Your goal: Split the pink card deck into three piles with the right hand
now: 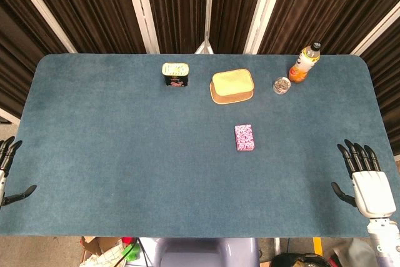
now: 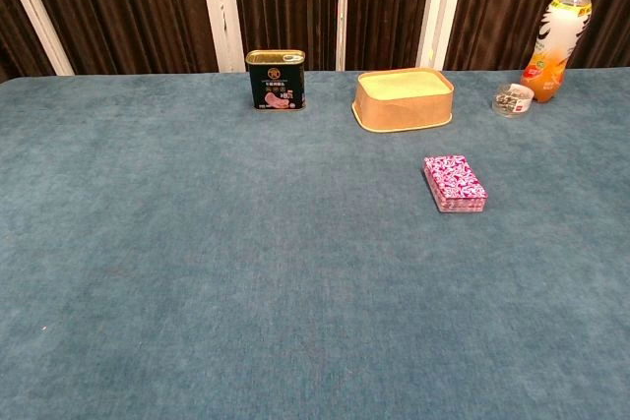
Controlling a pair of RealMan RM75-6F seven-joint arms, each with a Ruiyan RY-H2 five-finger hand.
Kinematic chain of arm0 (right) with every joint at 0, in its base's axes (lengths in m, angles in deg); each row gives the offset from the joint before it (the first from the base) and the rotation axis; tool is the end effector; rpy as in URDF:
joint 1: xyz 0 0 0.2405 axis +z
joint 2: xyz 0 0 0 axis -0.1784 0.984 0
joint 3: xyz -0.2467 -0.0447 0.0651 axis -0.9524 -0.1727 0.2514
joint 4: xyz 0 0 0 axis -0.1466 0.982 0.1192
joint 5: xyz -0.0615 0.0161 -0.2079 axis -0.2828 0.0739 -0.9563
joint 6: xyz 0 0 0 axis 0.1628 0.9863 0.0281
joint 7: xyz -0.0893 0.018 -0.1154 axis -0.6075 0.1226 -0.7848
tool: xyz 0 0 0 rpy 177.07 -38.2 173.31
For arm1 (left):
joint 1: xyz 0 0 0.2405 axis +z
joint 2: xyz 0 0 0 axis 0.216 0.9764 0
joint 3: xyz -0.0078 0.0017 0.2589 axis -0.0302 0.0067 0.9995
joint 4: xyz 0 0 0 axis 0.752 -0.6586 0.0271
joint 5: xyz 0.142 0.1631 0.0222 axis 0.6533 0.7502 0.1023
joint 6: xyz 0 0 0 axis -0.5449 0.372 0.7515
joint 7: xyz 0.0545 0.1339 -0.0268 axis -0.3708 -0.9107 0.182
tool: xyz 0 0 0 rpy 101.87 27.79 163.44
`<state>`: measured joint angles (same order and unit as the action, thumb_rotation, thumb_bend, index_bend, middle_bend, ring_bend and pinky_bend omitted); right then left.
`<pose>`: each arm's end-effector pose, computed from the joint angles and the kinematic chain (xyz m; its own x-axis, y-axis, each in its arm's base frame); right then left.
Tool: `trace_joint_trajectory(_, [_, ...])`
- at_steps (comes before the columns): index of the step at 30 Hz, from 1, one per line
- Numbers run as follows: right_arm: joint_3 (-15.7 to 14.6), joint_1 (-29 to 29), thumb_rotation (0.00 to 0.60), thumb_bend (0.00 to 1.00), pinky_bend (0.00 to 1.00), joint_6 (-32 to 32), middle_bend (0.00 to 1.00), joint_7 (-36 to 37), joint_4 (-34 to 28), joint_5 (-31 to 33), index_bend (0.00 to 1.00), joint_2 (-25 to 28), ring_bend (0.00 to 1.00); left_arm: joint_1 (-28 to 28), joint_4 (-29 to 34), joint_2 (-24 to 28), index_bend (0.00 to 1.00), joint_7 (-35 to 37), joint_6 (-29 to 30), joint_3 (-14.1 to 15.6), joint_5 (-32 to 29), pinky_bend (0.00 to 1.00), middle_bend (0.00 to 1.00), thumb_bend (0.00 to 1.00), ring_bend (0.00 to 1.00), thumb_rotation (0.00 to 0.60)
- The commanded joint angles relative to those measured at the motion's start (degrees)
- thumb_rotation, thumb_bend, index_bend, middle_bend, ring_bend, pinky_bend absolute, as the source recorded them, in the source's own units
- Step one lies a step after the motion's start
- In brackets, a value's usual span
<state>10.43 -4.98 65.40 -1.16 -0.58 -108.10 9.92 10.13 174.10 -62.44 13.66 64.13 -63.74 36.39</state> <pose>-0.3117 -0.1893 0.1516 0.4530 0.0434 0.8904 -0.8874 -0.0737 0.4551 -0.3292 0.1697 0.1662 0.4180 -0.0454 0.9073 0.9084 0.0147 -0.4178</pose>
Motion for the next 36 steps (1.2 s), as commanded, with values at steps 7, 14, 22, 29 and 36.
trace_joint_trajectory(7, [0.02, 0.04, 0.6, 0.31, 0.0, -0.31, 0.0, 0.26, -0.09, 0.32, 0.0, 0.07, 0.0, 0.0, 0.1, 0.01, 0.0, -0.18, 0.0, -0.02, -0.03, 0.0, 0.0, 0.0, 0.0, 0.6])
trace_joint_trajectory(14, [0.99, 0.97, 0.6, 0.3, 0.0, -1.9, 0.0, 0.53, -2.57, 1.89, 0.0, 0.43, 0.0, 0.0, 0.19, 0.14, 0.0, 0.53, -0.09, -0.18, -0.34, 0.0, 0.0, 0.0, 0.0, 0.6])
trace_joint_trajectory(22, [4.63, 6.46, 0.6, 0.25, 0.0, -9.96, 0.0, -4.06, -9.36, 7.16, 0.0, 1.71, 0.0, -0.27, 0.68, 0.69, 0.0, 1.52, -1.13, -0.19, -0.9, 0.0, 0.0, 0.0, 0.0, 0.6])
trace_joint_trajectory(29, [8.68, 15.44, 0.6, 0.25, 0.0, -22.73, 0.0, -13.75, -15.2, 17.85, 0.0, 1.4, 0.0, -0.28, 0.61, 0.8, 0.0, 1.55, -0.74, -0.06, -0.23, 0.0, 0.0, 0.0, 0.0, 0.6])
trace_joint_trajectory(36, [10.3, 25.11, 0.6, 0.25, 0.0, -32.53, 0.0, -27.15, -17.25, 32.88, 0.0, -0.64, 0.0, -0.48, 0.72, 1.34, 0.0, 2.95, -1.46, 0.12, -0.23, 0.0, 0.0, 0.0, 0.0, 0.6])
